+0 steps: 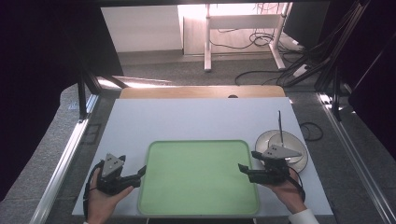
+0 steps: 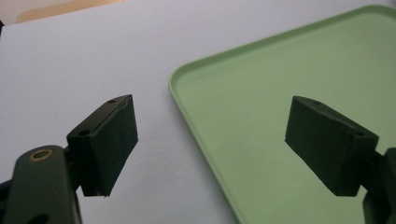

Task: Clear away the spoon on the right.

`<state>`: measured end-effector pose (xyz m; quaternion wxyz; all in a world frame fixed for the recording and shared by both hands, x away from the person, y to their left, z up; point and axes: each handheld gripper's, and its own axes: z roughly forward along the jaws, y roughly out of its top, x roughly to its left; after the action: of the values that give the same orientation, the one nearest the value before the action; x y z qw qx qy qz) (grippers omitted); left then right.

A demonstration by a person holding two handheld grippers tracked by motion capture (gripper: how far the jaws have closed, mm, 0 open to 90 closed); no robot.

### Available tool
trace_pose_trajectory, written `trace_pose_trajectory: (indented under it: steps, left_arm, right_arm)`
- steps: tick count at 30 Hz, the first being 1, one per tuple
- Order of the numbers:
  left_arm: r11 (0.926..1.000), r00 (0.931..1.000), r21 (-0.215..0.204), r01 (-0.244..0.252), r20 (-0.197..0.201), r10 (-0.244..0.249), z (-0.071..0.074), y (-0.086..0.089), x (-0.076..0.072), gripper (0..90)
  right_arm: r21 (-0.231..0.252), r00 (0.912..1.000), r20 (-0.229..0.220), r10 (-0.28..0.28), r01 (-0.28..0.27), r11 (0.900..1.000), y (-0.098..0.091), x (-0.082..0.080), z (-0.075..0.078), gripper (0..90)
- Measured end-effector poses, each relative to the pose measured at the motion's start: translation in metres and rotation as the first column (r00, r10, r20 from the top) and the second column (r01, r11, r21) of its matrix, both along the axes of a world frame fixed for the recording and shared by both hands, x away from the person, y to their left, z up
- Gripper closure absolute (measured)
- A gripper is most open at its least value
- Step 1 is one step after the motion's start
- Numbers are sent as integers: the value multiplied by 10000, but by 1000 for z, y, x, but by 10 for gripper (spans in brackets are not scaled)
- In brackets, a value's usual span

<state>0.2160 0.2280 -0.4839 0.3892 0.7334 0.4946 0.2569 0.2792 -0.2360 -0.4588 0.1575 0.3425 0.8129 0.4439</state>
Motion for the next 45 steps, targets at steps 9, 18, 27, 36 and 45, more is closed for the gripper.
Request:
trace_pose_trajectory:
  steps: [9, 18, 27, 36, 45]
  left_arm:
    - [9995, 9984, -212, 237, -515, -248, -10, 3, 0, 180]
    - [9997, 9992, -82, 223, -336, -226, -11, 7, -8, 190]
    - [9991, 9982, 81, 416, -424, -412, -16, 4, -2, 192]
    - [9985, 9981, 212, 505, -369, -497, -15, 1, -4, 192]
    - [9994, 9974, 8, 340, -636, -339, -21, 4, 0, 191]
  right_arm:
    - [-271, 10000, 67, 31, -29, 9996, 4, 0, -1, 280]
    - [-206, 9999, 163, 57, -53, 9998, 7, 2, 2, 282]
    - [-122, 9998, 195, 26, -24, 9999, 6, 9, 8, 307]
    - [196, 9997, -65, -220, 221, 9996, -5, 15, 21, 311]
    - [214, 9961, 159, -867, 864, 9960, -22, 32, 40, 320]
